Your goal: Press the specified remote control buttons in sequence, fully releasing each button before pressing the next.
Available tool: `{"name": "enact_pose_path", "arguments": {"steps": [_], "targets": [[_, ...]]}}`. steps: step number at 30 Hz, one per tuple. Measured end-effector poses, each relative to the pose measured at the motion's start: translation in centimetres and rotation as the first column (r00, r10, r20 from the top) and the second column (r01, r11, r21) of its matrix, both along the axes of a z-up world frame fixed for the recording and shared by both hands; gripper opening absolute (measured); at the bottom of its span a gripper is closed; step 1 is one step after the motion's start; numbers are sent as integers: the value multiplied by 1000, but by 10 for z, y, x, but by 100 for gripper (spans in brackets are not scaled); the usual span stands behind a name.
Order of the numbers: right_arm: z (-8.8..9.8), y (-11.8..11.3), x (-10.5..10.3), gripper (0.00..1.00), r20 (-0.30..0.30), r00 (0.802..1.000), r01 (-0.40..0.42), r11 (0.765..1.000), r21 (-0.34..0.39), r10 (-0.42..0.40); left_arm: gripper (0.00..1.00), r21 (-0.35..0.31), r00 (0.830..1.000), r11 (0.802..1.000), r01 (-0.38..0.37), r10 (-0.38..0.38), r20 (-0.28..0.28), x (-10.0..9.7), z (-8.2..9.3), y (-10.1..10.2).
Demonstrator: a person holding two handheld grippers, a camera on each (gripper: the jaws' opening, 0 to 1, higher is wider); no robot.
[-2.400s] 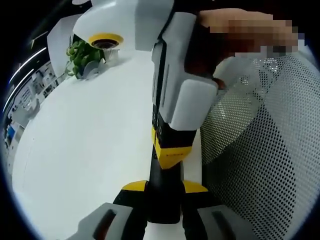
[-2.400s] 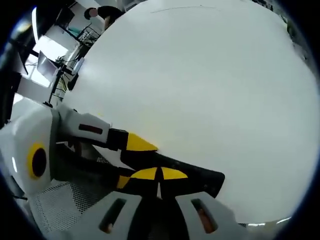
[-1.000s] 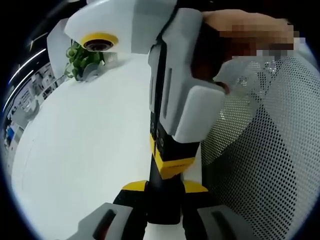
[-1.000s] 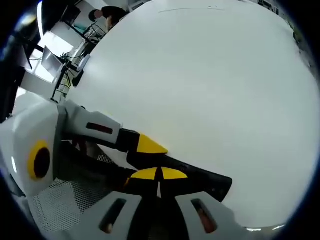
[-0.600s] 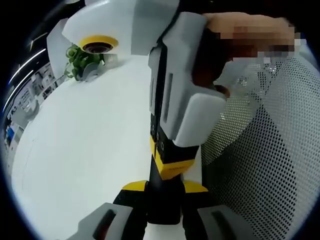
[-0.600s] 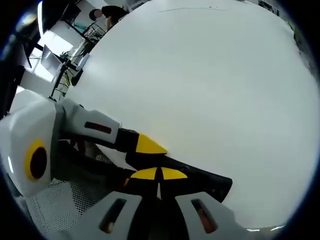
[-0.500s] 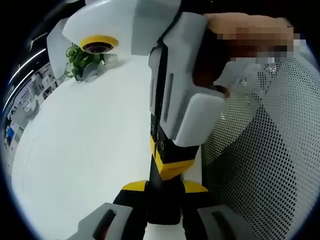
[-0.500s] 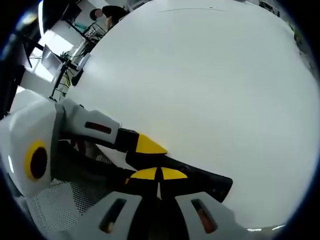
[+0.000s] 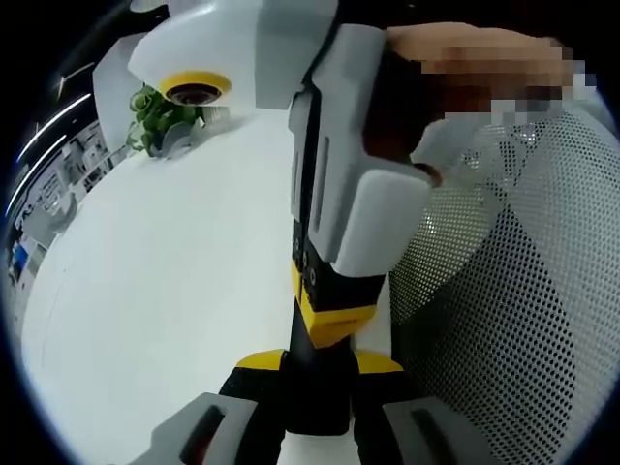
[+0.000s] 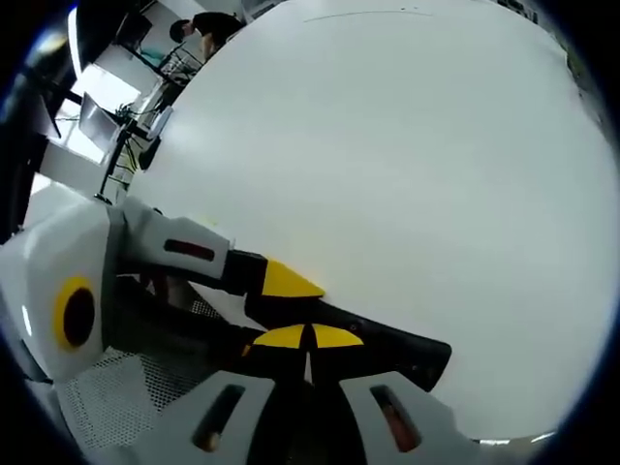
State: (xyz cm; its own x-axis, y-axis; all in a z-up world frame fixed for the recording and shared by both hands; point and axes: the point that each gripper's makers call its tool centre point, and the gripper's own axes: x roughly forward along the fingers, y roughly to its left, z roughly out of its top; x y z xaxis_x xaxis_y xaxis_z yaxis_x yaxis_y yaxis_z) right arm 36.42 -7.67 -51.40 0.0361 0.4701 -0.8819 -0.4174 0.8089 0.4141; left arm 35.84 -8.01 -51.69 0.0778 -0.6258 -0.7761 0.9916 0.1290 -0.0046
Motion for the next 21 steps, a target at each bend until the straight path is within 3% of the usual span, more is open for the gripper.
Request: {"name": "enact_pose_path", "arguments": {"steps": [9,18,21], "targets": [[-1,1,-1,0,26,999,-21,1000,-10,21,25,4,1000,1000,-1,1,-1,0,0,0],[1,-1,-1,0,-16,999,36,999,21,-35,25,14,1000,1000,-1,1,2,-1,0,0],[3,-6,-1,0,-14,1000,26,1000,-1,-26,25,15,1000,1000,-4,4,1,-1,0,0]]}}
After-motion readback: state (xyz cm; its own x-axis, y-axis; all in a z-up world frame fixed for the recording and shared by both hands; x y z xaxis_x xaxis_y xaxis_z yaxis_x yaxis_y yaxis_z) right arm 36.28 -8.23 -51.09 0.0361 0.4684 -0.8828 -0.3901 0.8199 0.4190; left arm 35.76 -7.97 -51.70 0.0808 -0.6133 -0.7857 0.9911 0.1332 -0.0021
